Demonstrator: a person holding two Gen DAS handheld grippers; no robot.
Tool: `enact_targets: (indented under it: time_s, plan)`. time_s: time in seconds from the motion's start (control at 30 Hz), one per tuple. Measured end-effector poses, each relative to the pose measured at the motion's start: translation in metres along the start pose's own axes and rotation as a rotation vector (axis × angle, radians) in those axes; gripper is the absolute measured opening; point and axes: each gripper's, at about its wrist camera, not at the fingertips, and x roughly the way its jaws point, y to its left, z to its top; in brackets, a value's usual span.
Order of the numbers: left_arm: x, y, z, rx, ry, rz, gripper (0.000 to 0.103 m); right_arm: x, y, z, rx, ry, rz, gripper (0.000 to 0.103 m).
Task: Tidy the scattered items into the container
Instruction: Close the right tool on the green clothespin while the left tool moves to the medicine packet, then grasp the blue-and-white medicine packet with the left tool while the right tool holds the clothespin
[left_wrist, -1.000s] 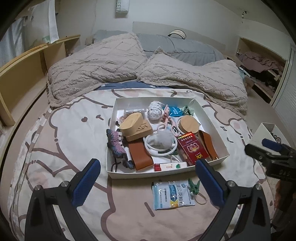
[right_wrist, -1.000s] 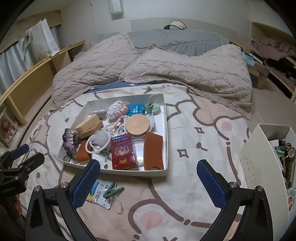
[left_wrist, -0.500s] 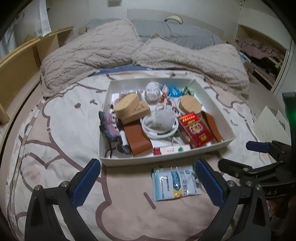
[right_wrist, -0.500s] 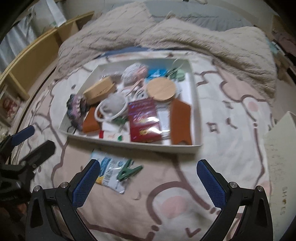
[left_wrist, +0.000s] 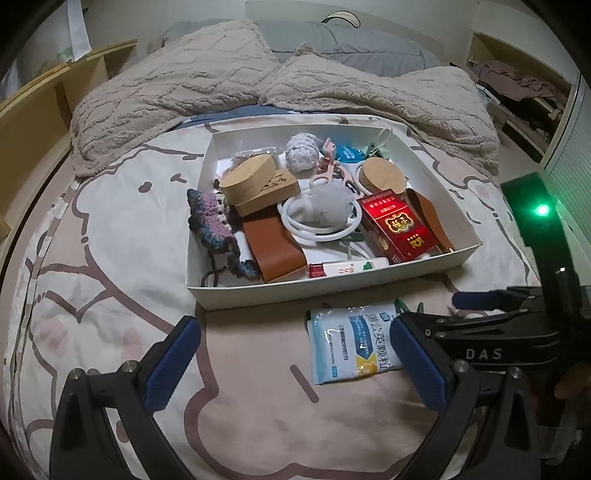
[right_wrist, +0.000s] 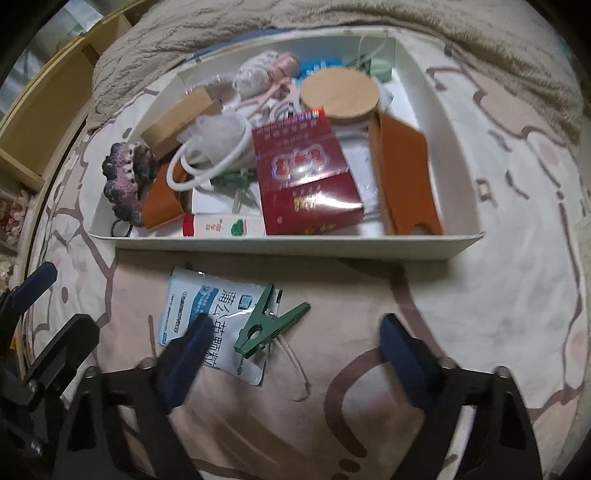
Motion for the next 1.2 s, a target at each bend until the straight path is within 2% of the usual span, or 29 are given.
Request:
enact_targets:
  time_s: [0.13,0.2,0.23,0.37,0.7,0.73,0.77,0.9,1.07,1.2]
  plan:
    - [0.002,0.007,-0.002,-0.017,0.005,0.003,0.103,0.008,-0.004,-0.002,0.039,0.028,0.039,0.073]
    - [0.004,0.009,-0.004,-0.022,0.011,0.006,0.103,0.01,-0.005,-0.003,0.051,0.034,0.056,0.064]
    - [0.004,0.01,-0.005,-0.023,0.014,0.007,0.103,0.011,-0.006,-0.003,0.057,0.037,0.063,0.063]
    - [0.01,0.013,-0.009,-0.022,0.033,0.012,0.103,0.014,-0.005,-0.003,0.055,0.053,0.054,0.051]
    - [0.018,0.006,-0.01,-0.005,0.052,0.014,0.103,0.013,-0.002,-0.008,0.0,0.053,0.039,0.049]
    - [0.019,0.006,-0.01,-0.006,0.054,0.014,0.103,0.012,-0.003,-0.008,0.002,0.048,0.043,0.045]
    - [0.02,0.005,-0.01,-0.008,0.057,0.015,0.103,0.011,-0.004,-0.009,0.003,0.044,0.04,0.037]
    - [0.024,0.007,-0.01,-0.023,0.068,0.016,0.103,0.008,-0.008,-0.011,-0.006,0.045,0.046,0.024]
    - [0.034,0.008,-0.011,-0.05,0.099,0.013,0.103,-0.002,-0.007,-0.015,-0.067,0.024,0.043,0.021]
    - [0.041,0.001,-0.008,-0.066,0.118,0.022,0.103,-0.009,-0.016,-0.017,-0.05,0.02,0.06,0.021]
